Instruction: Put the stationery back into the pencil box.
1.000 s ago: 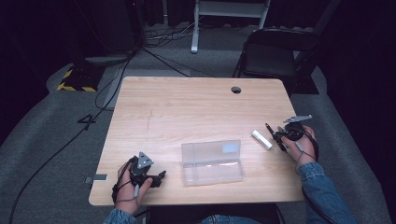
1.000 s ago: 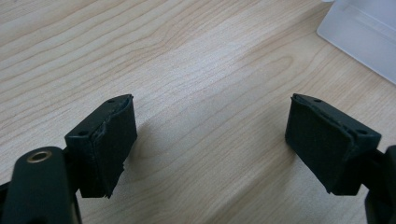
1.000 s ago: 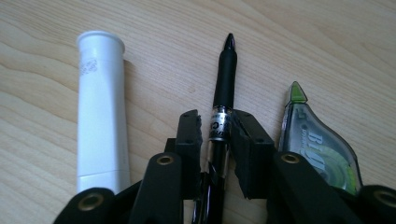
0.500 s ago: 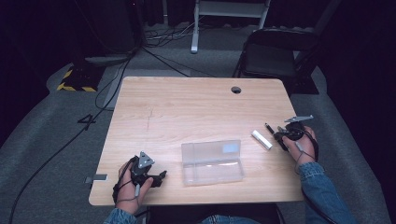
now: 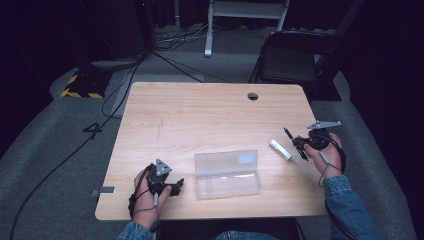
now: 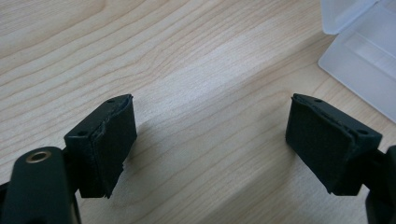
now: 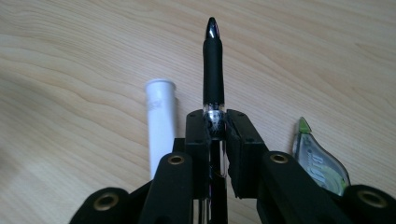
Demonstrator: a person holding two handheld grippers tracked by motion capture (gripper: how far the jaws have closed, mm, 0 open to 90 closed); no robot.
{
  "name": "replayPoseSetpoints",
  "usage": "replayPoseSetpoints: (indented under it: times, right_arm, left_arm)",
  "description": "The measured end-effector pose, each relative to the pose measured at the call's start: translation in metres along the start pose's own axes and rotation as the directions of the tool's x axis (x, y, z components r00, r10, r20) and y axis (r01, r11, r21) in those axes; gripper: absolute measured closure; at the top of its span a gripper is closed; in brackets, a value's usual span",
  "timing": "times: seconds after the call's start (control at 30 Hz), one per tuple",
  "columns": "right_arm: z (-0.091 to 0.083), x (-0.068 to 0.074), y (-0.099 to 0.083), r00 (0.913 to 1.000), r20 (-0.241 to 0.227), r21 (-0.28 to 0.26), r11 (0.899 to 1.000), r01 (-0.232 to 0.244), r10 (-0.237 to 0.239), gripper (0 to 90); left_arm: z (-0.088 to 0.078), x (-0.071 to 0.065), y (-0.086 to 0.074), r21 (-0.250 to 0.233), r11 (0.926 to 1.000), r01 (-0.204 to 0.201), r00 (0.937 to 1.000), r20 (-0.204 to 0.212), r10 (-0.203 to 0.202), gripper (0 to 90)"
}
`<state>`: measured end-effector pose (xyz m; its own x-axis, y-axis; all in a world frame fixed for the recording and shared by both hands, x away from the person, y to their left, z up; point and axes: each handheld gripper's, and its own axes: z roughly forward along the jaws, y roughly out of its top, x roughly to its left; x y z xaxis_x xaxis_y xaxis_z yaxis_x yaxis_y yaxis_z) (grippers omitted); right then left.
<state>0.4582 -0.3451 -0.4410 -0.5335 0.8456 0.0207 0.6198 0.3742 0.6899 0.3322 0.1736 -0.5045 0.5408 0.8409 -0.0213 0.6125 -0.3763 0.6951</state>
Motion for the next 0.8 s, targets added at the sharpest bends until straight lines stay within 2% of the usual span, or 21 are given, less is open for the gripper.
replayPoseSetpoints:
  times: [0.07, 0.13, 0.17, 0.33, 0.53, 0.8]
  right_arm:
    - [-0.003, 0.003, 0.002, 0.9999, -0.007, -0.005, 1.000, 0.011, -0.011, 80.0]
    - [-0.010, 0.013, 0.007, 0.9991, -0.028, -0.026, 0.999, 0.030, -0.031, 80.0]
    - [-0.010, 0.013, 0.007, 0.9991, -0.028, -0.026, 0.999, 0.030, -0.031, 80.0]
    - [-0.017, 0.031, 0.014, 0.9949, -0.066, -0.049, 0.996, 0.073, -0.076, 80.0]
    - [-0.023, 0.044, 0.019, 0.9904, -0.093, -0.067, 0.993, 0.096, -0.102, 80.0]
    - [-0.033, 0.066, 0.025, 0.9761, -0.145, -0.086, 0.985, 0.151, -0.162, 80.0]
  left_arm:
    - [0.001, -0.001, 0.001, 0.002, 1.0000, -0.007, 1.0000, -0.004, 0.007, 16.7]
    - [0.002, -0.003, 0.002, 0.000, 1.0000, 0.000, 1.0000, 0.000, 0.000, 16.7]
    - [0.003, -0.004, 0.003, 0.001, 1.0000, 0.001, 1.0000, 0.002, -0.001, 16.7]
    - [0.008, -0.007, 0.008, -0.002, 1.0000, 0.000, 1.0000, 0.002, 0.000, 16.5]
    - [0.012, -0.008, 0.012, 0.000, 1.0000, -0.007, 1.0000, -0.001, 0.007, 16.5]
    - [0.013, -0.009, 0.014, 0.002, 1.0000, 0.000, 1.0000, -0.002, 0.000, 16.5]
